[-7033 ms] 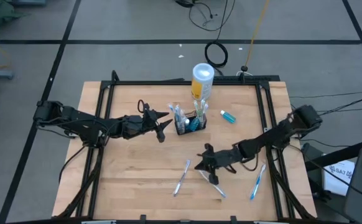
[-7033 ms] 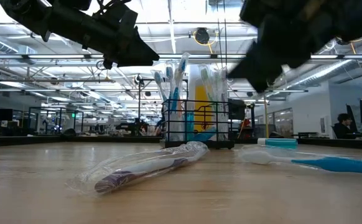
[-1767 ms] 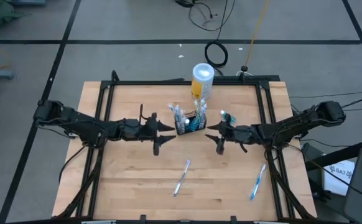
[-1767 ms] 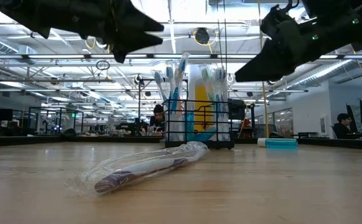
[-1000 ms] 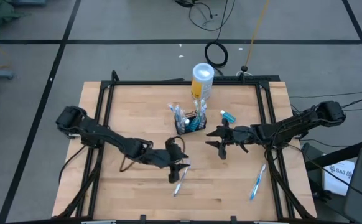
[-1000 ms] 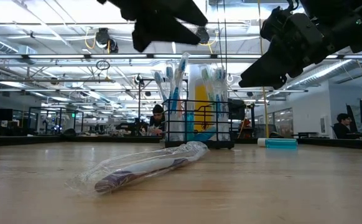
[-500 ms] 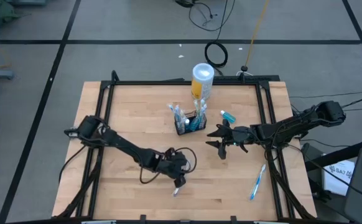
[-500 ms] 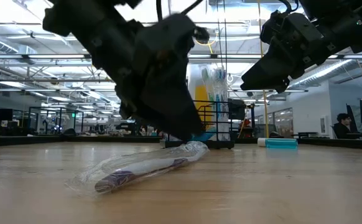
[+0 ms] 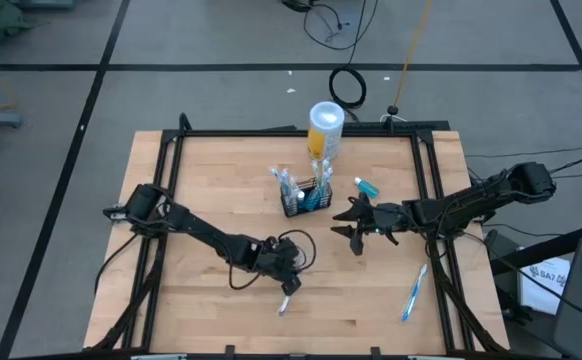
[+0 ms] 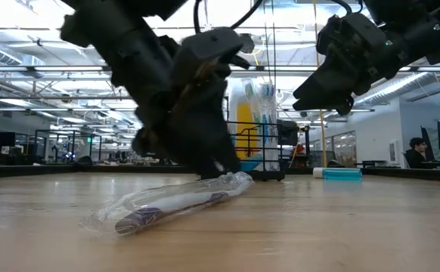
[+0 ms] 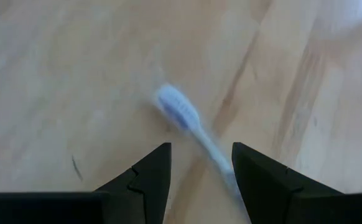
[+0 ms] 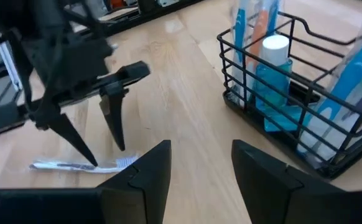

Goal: Pick & Place toothbrushing station
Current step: Put the purple toothbrush into the black wire organizer

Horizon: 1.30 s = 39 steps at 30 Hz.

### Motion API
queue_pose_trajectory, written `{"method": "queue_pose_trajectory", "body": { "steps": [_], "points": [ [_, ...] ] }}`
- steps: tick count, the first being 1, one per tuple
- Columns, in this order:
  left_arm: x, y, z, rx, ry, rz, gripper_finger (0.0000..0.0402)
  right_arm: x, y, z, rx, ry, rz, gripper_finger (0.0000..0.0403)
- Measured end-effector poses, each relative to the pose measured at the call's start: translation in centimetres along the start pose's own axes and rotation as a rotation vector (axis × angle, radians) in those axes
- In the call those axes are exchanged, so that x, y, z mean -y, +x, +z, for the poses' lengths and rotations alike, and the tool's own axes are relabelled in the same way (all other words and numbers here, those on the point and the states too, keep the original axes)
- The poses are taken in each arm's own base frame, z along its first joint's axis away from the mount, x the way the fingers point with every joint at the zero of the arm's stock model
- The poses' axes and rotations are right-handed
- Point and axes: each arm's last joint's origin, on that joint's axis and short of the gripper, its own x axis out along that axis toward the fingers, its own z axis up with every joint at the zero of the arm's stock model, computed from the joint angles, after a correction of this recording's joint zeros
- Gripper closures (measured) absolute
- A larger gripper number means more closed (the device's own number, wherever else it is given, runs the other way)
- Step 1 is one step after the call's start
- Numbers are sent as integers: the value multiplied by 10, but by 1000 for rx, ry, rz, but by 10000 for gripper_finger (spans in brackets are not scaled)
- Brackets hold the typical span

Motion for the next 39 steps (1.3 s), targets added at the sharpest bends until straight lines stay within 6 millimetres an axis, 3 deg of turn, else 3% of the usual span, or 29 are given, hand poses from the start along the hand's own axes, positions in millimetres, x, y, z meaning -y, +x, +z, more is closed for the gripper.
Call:
{"method": "queue_pose_trajectory", "body": {
  "steps": [4,13,22,26,32,39],
  "points": [
    [2,-2,-8,0,26,47,227,0,0,0,0,26,0,243],
    [-2,-1,-3,10,13,57,233,0,0,0,0,26,1,243],
    [-8,1,3,16,10,74,338,0,0,0,0,26,2,243],
    [-6,-4,6,33,90,60,389,0,0,0,0,26,2,243],
    [10,-45,21,200,186,87,398,0,0,0,-4,25,1,243],
    [23,-122,48,503,264,172,398,0,0,-1,-7,25,-1,243]
  ]
}}
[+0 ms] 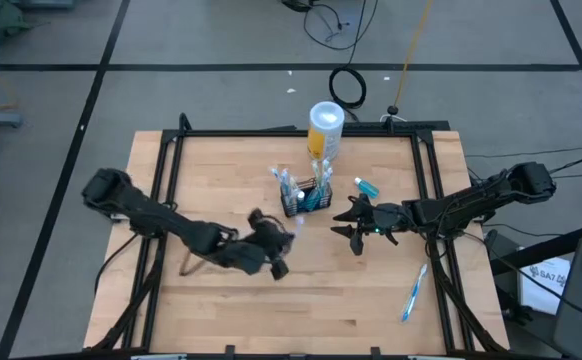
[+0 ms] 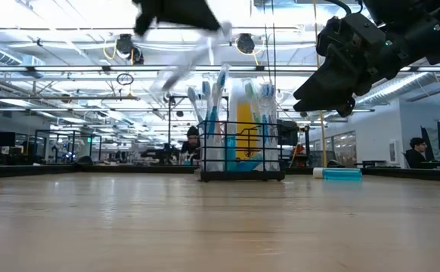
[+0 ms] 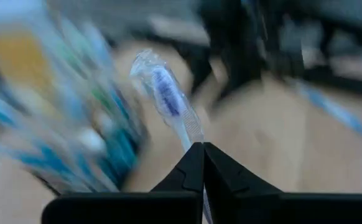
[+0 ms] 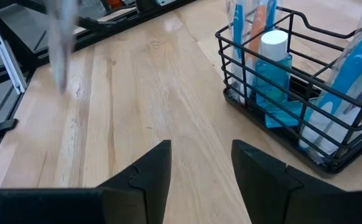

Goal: Pick & Place toothbrushing station
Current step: Put the purple toothbrush into the black wire organizer

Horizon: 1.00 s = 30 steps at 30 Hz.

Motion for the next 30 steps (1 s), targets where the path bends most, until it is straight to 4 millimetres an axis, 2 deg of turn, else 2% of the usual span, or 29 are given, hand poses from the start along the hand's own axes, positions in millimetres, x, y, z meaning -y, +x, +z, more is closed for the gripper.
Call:
{"method": "queue_pose_trajectory", "body": {
  "steps": [5,8,11,16,20,23,26,30],
  "points": [
    [-9,-33,35,260,50,263,399,0,0,0,1,-1,0,243],
    [-14,-34,45,319,70,393,397,0,0,0,1,-2,0,243],
    [-19,-26,49,340,101,402,396,0,0,0,1,-3,0,243],
    [-41,-2,39,404,130,347,396,0,0,0,1,-3,-1,243],
    [-70,7,28,542,120,327,399,0,0,0,1,-3,-1,243],
    [-89,12,17,625,176,243,398,0,0,0,1,-9,-1,243],
    [-107,20,6,633,220,190,399,0,0,0,1,-12,-1,243],
    [-128,29,-1,603,220,233,400,0,0,0,1,-12,-2,243]
  ]
}}
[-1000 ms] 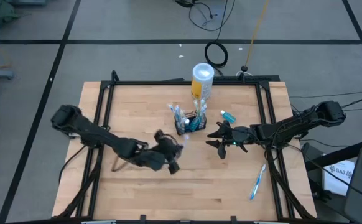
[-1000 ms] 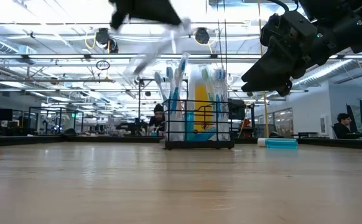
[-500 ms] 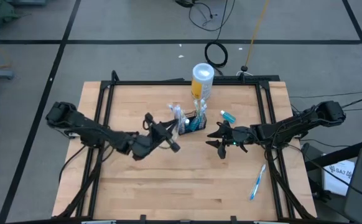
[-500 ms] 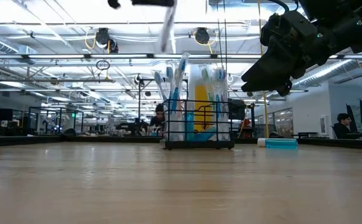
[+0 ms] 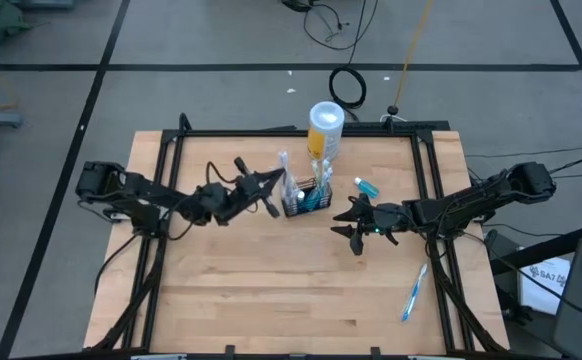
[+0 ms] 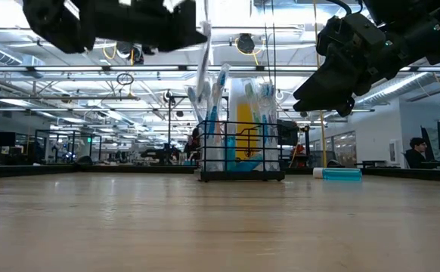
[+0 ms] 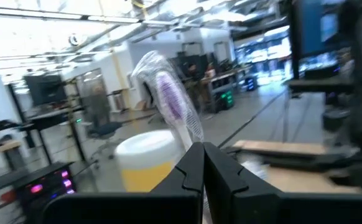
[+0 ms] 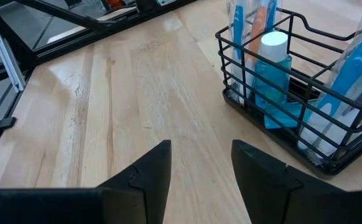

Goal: Pick & Place toothbrushing station
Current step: Put the purple toothbrush into the black wire organizer

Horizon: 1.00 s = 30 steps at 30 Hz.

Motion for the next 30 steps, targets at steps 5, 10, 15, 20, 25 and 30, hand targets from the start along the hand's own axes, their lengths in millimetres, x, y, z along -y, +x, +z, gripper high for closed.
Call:
{"method": "queue_pose_trajectory", "body": {
  "steps": [5,10,15,20,25,30],
  "points": [
    [-15,9,-7,2,23,-1,400,0,0,0,0,0,0,243],
    [-22,15,-11,17,7,-87,400,0,0,0,0,0,0,243],
    [-22,16,-19,-52,48,-101,400,0,0,0,0,0,0,243],
    [-27,18,-24,-86,125,-88,400,0,0,0,0,-9,0,243],
    [-35,22,-22,-42,94,-85,400,0,0,0,0,-52,0,243],
    [-38,24,-20,-18,18,-98,400,0,0,0,0,-53,0,243]
  ]
}}
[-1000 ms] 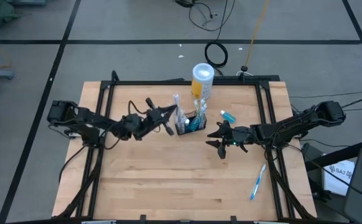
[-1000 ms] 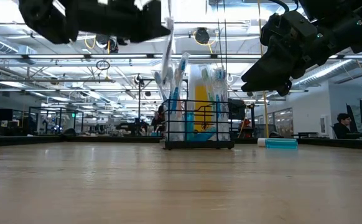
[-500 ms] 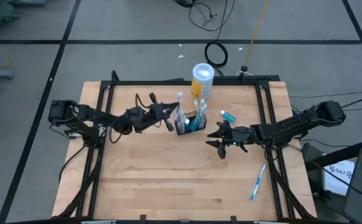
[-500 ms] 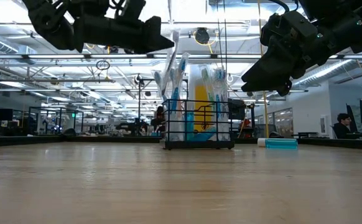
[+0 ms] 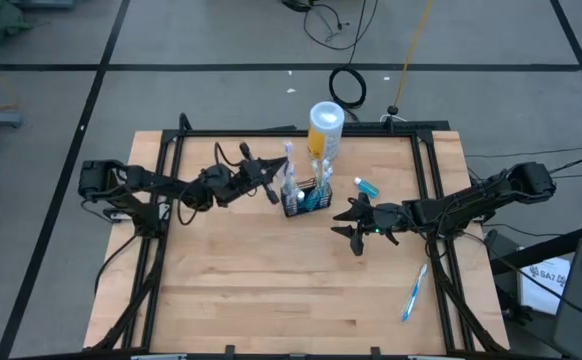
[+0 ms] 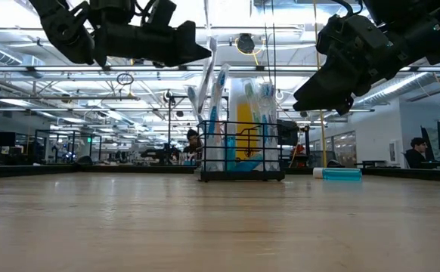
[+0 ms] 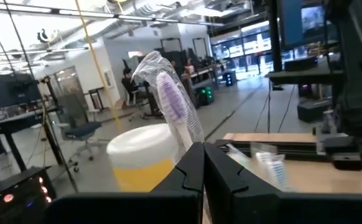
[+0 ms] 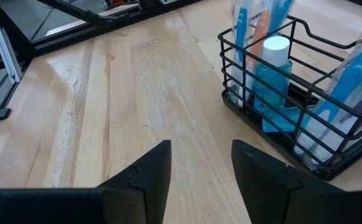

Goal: Pick & Place toothbrushing station
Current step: Put the purple toothbrush into the black wire organizer

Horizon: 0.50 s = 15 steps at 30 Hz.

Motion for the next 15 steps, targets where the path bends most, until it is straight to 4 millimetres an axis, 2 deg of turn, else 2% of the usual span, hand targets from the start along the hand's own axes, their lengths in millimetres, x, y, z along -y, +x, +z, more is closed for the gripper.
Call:
{"method": "queue_pose_trajectory", "body": {
  "steps": [8,15],
  "points": [
    [11,9,-26,44,16,12,401,0,0,0,0,0,0,243],
    [29,5,-38,-55,114,37,401,0,0,0,0,0,0,243]
  ]
}}
